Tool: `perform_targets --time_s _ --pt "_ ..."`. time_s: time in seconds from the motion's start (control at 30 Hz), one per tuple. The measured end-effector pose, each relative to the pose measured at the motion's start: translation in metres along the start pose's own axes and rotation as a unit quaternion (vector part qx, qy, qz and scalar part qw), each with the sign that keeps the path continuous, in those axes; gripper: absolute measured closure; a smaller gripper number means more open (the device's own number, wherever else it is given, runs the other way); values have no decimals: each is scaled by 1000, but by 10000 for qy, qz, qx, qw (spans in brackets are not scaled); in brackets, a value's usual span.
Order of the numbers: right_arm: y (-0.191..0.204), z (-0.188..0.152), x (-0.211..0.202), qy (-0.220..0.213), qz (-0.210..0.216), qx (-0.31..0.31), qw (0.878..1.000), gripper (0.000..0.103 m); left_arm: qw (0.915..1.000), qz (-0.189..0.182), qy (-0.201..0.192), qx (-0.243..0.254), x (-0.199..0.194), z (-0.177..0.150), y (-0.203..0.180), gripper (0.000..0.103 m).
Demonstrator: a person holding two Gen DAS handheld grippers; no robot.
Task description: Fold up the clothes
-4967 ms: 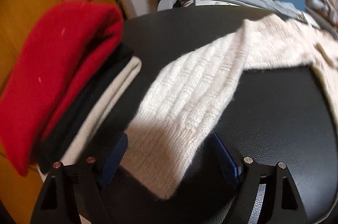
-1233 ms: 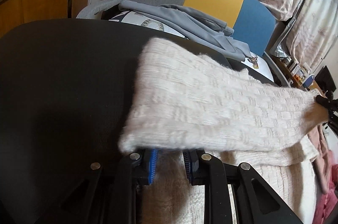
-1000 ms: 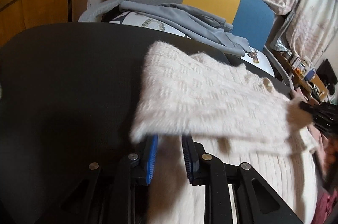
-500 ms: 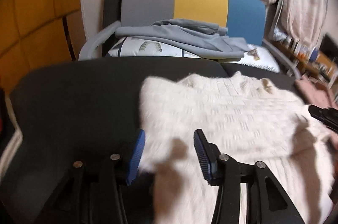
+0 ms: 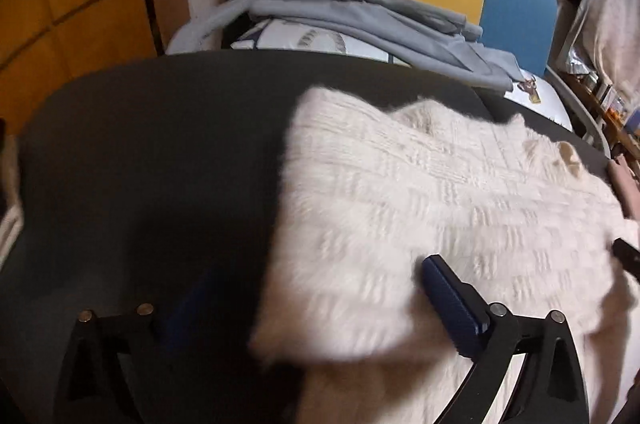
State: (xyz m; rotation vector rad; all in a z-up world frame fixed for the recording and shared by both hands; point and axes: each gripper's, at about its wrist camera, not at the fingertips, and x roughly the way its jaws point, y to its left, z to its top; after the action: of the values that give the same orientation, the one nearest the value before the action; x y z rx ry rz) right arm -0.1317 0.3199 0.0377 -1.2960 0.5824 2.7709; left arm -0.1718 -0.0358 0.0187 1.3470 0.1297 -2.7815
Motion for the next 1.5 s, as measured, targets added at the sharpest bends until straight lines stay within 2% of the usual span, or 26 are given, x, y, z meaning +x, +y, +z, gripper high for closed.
perform_targets --time_s 0.07,0.13,0.2,0.27,0.3,0.37,0.43,0.5,0.73,0.87,0.97,1.0,1.07,1.13,1.2,1.27,1.4,1.5 --pt "-3 -16 -27 -231 -320 -299 9988 78 9996 -71 -259 64 -25 -18 -2 6" --pt "-9 -34 -44 -268 -792 -583 9948 78 9985 -190 -477 195 -46 -37 -9 5" --pt "-19 -53 -55 -165 -1157 -713 9906 78 9968 -282 -554 512 -54 -56 -22 5" --pt "-36 -73 -58 108 -1447 -665 9872 78 9957 -131 -384 837 -45 -67 -32 5" --pt "-43 -81 -60 101 -1439 -607 9877 77 9947 -41 -280 990 -40 -71 -37 5" --pt "-47 -90 -64 -169 -1299 -694 9890 76 9947 -4 -260 991 -38 -72 -36 5" --pt "-42 -91 -60 -320 -1395 -982 9848 76 9953 -32 -256 933 -37 -71 -33 5" --pt "-38 -87 -56 -350 -1479 -1010 9832 76 9960 -21 -219 867 -32 -66 -26 5" --pt "-38 -65 -37 -193 -1047 -928 9900 75 9997 -56 -11 234 -17 -55 5 3" --pt "-40 -64 -33 -207 -882 -867 9921 74 9996 56 -33 284 -16 -56 1 2" --pt "-57 -64 -51 -155 -456 -487 9977 74 9998 -134 33 166 -27 -54 9 7" --pt "-62 -67 -64 -267 -409 -319 9983 74 9998 -174 -34 130 -38 -56 15 13" --pt "-74 -77 -92 -513 -194 -99 9984 74 9995 -255 -167 58 -62 -62 27 13" --pt "-88 -90 -114 -551 -31 -36 9985 74 9988 -376 -305 34 -86 -78 40 12" --pt "-102 -103 -129 -505 -85 -4 9987 74 9986 -403 -317 118 -104 -101 50 8" --pt "-117 -119 -141 -429 -142 120 9989 74 9987 -357 -282 216 -117 -124 58 7" --pt "-133 -145 -147 -94 -295 177 9994 74 9990 -430 83 93 -119 -156 66 7" --pt "-137 -158 -155 -137 -200 284 9993 74 9978 -657 -24 127 -127 -173 67 5"
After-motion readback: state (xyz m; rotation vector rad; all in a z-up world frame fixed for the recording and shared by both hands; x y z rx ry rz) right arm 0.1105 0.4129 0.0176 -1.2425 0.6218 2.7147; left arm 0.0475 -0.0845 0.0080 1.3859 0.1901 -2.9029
